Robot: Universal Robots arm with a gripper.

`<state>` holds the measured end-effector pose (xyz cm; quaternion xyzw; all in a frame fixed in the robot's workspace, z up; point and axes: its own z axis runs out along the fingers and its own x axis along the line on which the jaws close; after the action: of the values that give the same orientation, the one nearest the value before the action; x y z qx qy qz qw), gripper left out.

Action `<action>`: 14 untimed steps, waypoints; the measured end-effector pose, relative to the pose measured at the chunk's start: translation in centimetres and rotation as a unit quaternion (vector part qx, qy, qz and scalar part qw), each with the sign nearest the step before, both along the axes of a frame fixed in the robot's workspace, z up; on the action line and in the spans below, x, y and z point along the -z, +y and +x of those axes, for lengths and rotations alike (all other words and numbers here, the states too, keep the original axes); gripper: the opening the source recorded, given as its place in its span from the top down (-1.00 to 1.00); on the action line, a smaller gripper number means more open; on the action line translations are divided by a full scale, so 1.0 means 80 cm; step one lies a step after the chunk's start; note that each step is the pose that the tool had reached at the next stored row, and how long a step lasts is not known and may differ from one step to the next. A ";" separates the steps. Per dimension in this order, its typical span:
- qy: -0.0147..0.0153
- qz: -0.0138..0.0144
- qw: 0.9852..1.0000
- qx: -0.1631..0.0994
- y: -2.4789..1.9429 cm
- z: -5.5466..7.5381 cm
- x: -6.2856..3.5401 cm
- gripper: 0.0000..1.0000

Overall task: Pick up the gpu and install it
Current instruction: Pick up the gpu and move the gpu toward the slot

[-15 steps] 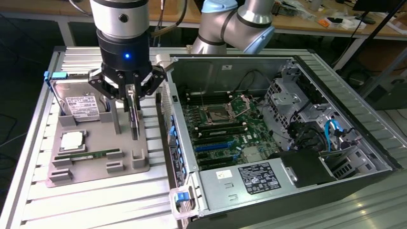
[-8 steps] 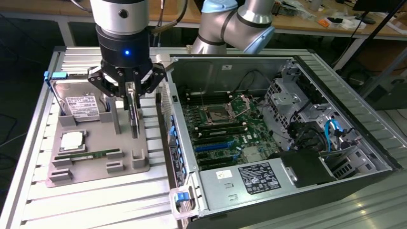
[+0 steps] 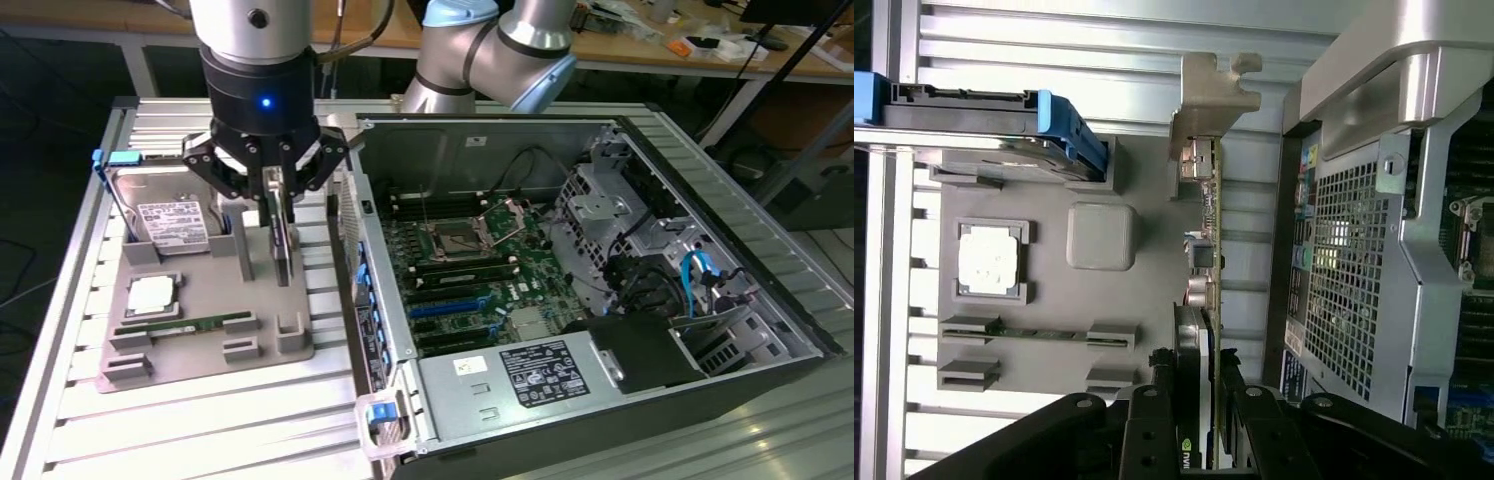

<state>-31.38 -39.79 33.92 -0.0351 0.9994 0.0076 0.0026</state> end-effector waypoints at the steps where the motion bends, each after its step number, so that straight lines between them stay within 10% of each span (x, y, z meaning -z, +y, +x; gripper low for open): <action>1: 0.000 0.000 1.000 0.000 0.0000 0.000 -0.002 0.44; 14: 0.000 0.000 1.000 0.000 0.0000 0.000 -0.021 0.44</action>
<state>-31.37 -39.79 35.59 -0.0351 0.9993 0.0076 0.0026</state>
